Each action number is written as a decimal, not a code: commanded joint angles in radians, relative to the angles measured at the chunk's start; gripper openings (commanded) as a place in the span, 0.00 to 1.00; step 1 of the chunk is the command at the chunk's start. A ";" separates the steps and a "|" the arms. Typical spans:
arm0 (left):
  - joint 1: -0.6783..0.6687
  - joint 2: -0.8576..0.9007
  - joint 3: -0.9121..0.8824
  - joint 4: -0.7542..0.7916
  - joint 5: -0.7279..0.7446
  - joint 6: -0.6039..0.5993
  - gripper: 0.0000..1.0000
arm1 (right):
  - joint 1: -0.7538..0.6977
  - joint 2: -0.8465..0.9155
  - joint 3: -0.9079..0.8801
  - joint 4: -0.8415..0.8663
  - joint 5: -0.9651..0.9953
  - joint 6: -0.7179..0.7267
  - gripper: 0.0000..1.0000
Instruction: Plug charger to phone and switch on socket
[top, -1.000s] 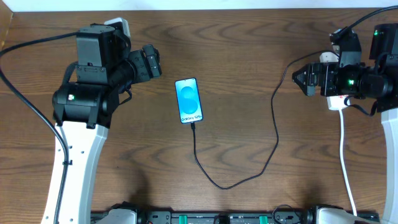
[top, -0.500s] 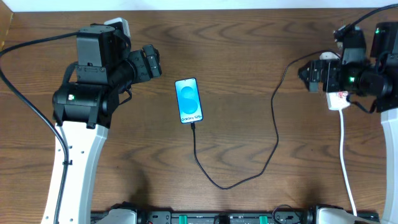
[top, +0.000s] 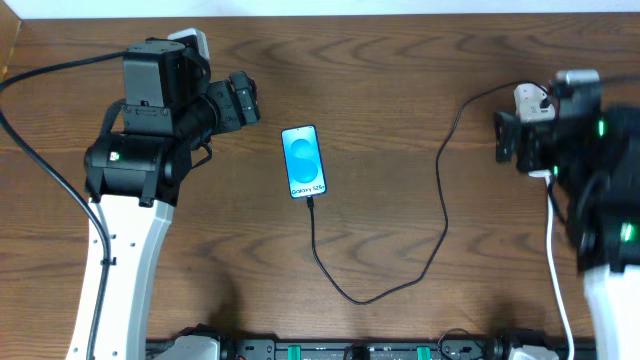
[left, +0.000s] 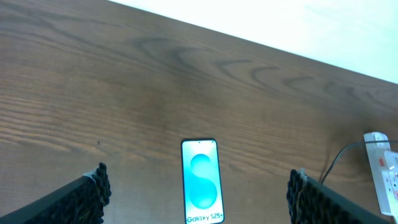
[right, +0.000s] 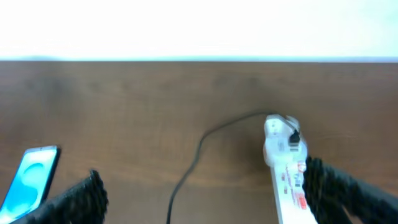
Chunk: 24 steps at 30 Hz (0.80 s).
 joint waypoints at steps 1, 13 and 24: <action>0.004 0.002 0.008 0.000 -0.013 0.006 0.92 | 0.005 -0.153 -0.174 0.102 0.049 -0.002 0.99; 0.004 0.002 0.008 0.000 -0.013 0.006 0.92 | 0.006 -0.647 -0.686 0.415 0.086 -0.001 0.99; 0.004 0.002 0.008 0.000 -0.013 0.006 0.92 | 0.043 -0.852 -0.934 0.587 0.087 -0.001 0.99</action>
